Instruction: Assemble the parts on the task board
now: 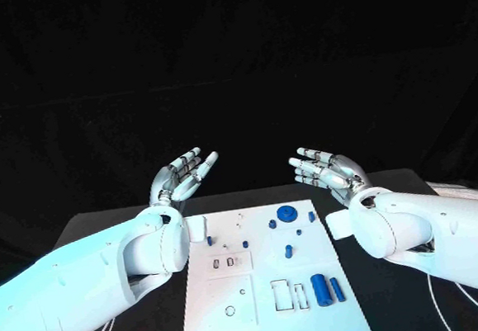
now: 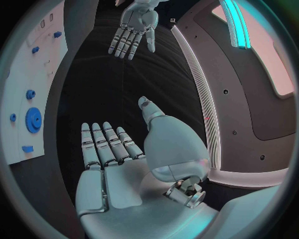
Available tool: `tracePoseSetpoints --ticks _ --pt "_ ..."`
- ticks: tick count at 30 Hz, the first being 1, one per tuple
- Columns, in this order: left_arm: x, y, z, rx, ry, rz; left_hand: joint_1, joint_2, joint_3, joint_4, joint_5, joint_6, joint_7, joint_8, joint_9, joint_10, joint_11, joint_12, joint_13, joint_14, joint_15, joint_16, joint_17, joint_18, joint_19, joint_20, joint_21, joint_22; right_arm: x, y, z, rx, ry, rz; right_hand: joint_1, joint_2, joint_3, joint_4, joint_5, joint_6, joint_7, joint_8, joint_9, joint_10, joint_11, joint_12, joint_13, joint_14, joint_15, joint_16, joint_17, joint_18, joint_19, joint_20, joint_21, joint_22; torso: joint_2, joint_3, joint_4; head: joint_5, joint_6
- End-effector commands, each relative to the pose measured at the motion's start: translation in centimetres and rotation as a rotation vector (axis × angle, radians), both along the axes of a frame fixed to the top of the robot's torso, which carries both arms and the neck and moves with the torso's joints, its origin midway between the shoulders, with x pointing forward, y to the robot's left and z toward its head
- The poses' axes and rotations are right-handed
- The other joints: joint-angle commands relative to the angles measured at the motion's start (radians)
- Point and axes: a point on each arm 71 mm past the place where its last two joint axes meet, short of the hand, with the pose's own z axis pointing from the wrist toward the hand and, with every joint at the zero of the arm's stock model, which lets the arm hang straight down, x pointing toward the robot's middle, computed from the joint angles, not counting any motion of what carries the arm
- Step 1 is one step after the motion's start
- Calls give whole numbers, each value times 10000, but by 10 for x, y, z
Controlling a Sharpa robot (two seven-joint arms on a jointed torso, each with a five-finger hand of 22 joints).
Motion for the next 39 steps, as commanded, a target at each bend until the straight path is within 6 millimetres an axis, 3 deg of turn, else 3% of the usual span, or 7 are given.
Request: tracePoseSetpoints --ticks 1,5,7,14,20,29,39 --pt "0 -4 1 -279 19 -428 521 88 83 122 64 286 1167 70 39 313 121 94 35 356 102 112 47 191 152 150 81 36 -2 9 -2 -285 139 1719 950 102 146 -547 -196 1359 1288 134 94 1735 -89 136 100 2075 -150 232 132 438 1172 74 384 177 -1 -2 2 -1 0" --pt "0 -4 1 -279 19 -428 679 216 156 85 45 764 1152 136 82 846 164 148 74 889 136 194 104 154 483 154 183 92 -2 9 -2 -323 157 1849 1417 73 300 -964 -447 2161 1174 173 133 2865 -231 194 151 3609 -334 339 202 660 2470 65 820 358 -1 -2 2 -1 0" --pt "4 8 -2 -369 17 -503 745 253 162 67 41 1058 1121 175 105 1121 181 170 90 1247 143 252 139 143 749 146 262 132 7 -9 0 -2929 -1289 1554 1571 60 357 -1112 -506 2577 1110 202 157 3470 -302 244 180 4046 -419 366 215 754 2814 64 974 402 52 -34 -2 -107 -189" --pt "2 13 -1 -155 -494 -676 1154 570 59 -262 9 3653 958 512 272 4417 -154 514 287 4281 -278 909 392 548 4836 119 1523 694 9 -13 6 -4169 -2261 1719 1913 31 665 -1605 -696 4557 830 312 248 4556 -639 279 168 5336 -792 484 222 1010 3742 -30 1426 454 209 -44 28 -165 -194" --pt "-5 15 1 12 -720 -1135 1275 867 -88 -531 8 4910 738 656 288 5936 -516 806 313 5933 -773 1396 626 760 6583 -193 2210 873 9 -14 15 -5672 -3216 1991 1870 5 1085 -1886 -747 5229 685 285 239 5282 -879 217 153 6414 -1128 633 265 1026 4483 -342 1782 498 468 -52 60 -274 -133" --pt "-28 8 11 29 -842 -1993 1338 939 -153 -646 14 4996 727 545 247 6035 -531 670 275 6063 -803 1278 666 746 6765 -242 2159 798 9 -6 25 -8729 -4538 2429 1835 -177 1591 -2176 -805 5902 449 348 266 6269 -1178 267 175 7498 -1525 765 311 999 5142 -745 2216 628 1064 -95 110 -446 29" --pt "-44 -2 21 -429 -584 -2487 1402 1021 -186 -802 15 4921 850 348 230 5923 -434 438 261 5967 -727 1031 656 729 6723 -191 1977 660 13 4 32 -11394 -4718 2271 1691 -488 1825 -2047 -1047 6357 174 306 261 6928 -1445 190 181 8200 -1827 764 403 992 5668 -997 2767 862 1610 -187 425 -708 164"
